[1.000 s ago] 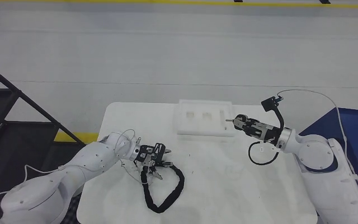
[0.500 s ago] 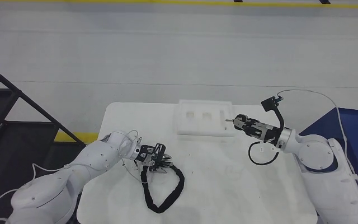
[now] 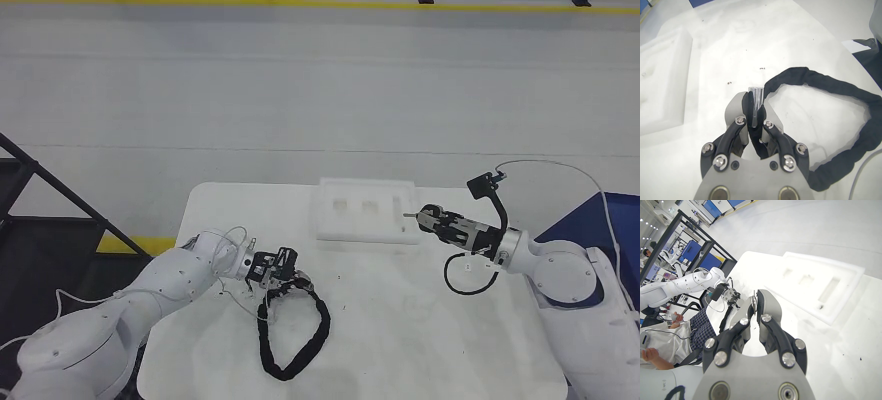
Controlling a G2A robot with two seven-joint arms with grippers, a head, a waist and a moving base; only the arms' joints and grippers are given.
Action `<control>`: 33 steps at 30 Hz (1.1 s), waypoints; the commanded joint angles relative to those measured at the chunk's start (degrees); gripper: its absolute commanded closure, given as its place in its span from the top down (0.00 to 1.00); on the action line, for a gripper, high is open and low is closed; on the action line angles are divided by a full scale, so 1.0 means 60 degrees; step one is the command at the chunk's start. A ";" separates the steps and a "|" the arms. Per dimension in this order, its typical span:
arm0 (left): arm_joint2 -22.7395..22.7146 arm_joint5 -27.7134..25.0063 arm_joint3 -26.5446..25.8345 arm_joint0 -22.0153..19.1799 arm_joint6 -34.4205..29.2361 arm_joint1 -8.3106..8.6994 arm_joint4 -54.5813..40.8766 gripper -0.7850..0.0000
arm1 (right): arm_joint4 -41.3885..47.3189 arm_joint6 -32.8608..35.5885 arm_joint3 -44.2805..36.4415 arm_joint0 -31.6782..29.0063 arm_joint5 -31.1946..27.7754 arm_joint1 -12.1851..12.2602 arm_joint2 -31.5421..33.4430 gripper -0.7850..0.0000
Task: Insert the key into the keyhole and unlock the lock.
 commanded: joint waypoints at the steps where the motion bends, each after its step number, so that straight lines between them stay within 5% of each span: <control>1: -0.0026 0.0047 -0.0350 -0.0040 0.0047 0.0167 -0.0241 0.00 | 0.0000 0.0000 0.0000 0.0000 0.0000 0.0000 0.0000 0.00; 7: -0.0214 -0.0348 -0.1681 -0.0249 -0.0348 0.0673 -0.1044 0.00 | -0.0068 0.0029 -0.0005 -0.0036 0.0017 0.0001 -0.0062 0.00; 13: -0.0767 -0.0833 -0.2782 -0.0438 -0.0835 0.1026 -0.1773 0.00 | -0.0224 0.1392 -0.0080 0.0307 0.0456 0.0047 -0.0634 0.00; 20: -0.1661 -0.0307 -0.4167 -0.0372 -0.1074 0.1333 -0.2254 0.00 | 0.0928 0.2312 -0.1342 -0.0107 0.0572 0.0194 -0.0179 0.00; 33: -0.2612 -0.0195 -0.5552 -0.0222 -0.1930 0.1257 -0.3375 0.00 | 0.3283 0.2956 -0.3240 -0.1162 0.1103 0.0421 0.0944 0.00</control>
